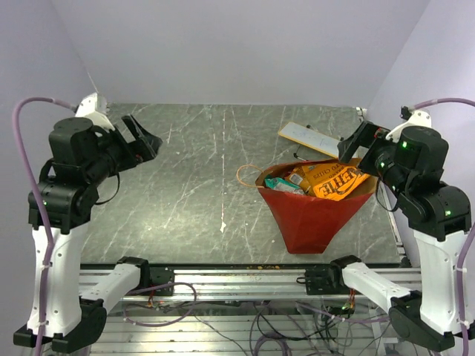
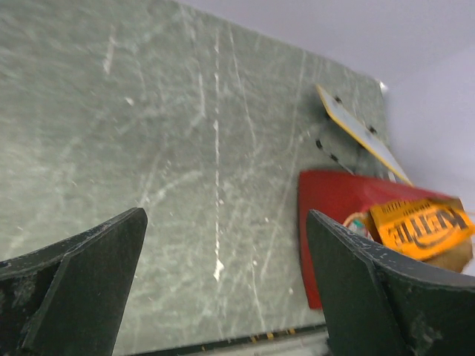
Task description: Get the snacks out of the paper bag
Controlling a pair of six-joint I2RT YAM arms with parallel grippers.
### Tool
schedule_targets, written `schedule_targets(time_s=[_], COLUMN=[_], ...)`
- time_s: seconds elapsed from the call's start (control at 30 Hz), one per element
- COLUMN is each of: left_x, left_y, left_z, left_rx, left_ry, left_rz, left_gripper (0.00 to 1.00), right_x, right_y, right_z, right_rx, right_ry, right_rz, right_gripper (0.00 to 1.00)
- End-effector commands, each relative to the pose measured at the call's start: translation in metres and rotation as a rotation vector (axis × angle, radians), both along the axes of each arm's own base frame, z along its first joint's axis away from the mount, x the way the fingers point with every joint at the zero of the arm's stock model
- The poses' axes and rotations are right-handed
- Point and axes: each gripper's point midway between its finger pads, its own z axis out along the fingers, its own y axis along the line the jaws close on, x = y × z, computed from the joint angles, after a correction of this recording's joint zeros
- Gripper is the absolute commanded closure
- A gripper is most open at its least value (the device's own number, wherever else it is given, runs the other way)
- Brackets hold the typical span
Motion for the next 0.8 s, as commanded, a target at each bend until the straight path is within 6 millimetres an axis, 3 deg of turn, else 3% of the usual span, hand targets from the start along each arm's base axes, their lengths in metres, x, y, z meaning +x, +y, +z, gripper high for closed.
schedule_targets(time_s=[0.0,0.2,0.4,0.6,0.77], left_x=[-0.008,-0.009,-0.005,-0.002,-0.003], left_y=[-0.044,-0.08,-0.101,-0.124,-0.138], left_z=[-0.012,-0.055,-0.089,-0.1,-0.105], left_rx=[-0.164,-0.363,-0.487,-0.591,-0.68], left_ry=[0.016,0.123,0.233,0.256,0.255], left_rz=[-0.189,-0.312,-0.348,-0.343,-0.336], left_gripper=[0.01,0.01,0.01,0.0,0.0], right_x=[-0.013,-0.009,0.005,0.023,0.044], right_y=[0.011,0.023,0.044,0.055,0.061], right_z=[-0.02,-0.025,-0.022,-0.035,-0.023], right_rx=[0.059,0.098,0.123,0.07,0.081], right_ry=[0.078,0.099,0.115,0.202,0.14], right_rz=[0.041,0.081,0.179,0.241,0.243], right_gripper=[0.0,0.0,0.0,0.0,0.0])
